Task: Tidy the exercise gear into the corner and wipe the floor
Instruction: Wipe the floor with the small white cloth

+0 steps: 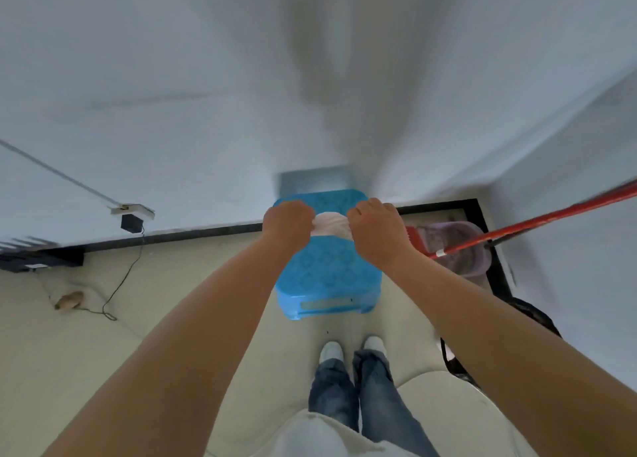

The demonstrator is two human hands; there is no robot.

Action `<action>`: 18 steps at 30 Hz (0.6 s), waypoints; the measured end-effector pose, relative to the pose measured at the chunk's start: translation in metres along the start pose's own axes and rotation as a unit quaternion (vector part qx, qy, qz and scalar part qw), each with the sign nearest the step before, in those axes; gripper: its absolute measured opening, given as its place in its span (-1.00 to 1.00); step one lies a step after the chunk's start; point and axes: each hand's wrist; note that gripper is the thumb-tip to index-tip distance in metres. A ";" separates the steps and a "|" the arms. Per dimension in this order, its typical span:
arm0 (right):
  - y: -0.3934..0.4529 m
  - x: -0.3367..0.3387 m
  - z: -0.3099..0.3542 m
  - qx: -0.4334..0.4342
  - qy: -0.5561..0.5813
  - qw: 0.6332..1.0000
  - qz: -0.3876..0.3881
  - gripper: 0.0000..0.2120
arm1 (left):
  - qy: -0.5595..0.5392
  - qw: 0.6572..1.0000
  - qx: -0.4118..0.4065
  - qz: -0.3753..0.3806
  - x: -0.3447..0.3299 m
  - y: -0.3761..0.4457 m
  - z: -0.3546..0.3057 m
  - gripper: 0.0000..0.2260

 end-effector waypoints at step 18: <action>0.027 -0.251 0.034 0.059 -0.004 0.997 0.054 -0.78 | -0.073 0.994 0.036 0.078 -0.222 0.109 0.017 -0.57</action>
Point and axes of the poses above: each hand's wrist, its own y-axis towards the middle knuckle, its own x-axis out of the back of the hand, z = x × y, and after that the axes turned 6 degrees about -y, right-handed
